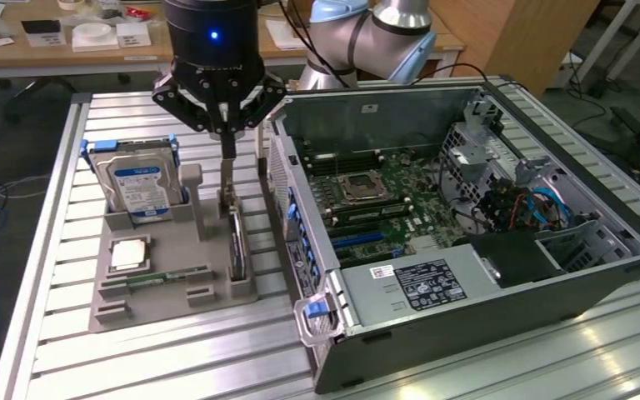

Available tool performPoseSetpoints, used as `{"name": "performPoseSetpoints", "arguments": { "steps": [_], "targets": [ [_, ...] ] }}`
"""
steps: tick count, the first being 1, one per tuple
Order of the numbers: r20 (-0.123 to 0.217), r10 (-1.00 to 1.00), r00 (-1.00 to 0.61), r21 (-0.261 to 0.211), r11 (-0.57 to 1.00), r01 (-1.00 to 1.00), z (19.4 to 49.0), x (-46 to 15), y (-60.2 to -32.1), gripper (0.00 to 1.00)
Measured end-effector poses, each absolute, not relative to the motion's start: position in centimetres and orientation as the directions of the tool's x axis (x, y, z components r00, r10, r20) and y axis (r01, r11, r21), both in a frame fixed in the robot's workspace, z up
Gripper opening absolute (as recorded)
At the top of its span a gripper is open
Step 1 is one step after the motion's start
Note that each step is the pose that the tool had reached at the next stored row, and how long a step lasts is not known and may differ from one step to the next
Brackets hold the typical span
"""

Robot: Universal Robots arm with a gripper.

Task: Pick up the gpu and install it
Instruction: 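Reach for the gpu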

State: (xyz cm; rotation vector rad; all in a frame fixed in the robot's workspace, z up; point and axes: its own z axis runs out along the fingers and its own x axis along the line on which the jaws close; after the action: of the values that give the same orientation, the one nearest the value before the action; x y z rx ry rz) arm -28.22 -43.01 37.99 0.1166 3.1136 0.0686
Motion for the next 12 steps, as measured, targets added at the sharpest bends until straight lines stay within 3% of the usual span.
{"name": "performPoseSetpoints", "arguments": {
  "steps": [12],
  "targets": [
    [-0.023,0.075,-0.997,0.045,0.996,0.074,36.99,-28.23,-43.01,0.11]
  ]
}}
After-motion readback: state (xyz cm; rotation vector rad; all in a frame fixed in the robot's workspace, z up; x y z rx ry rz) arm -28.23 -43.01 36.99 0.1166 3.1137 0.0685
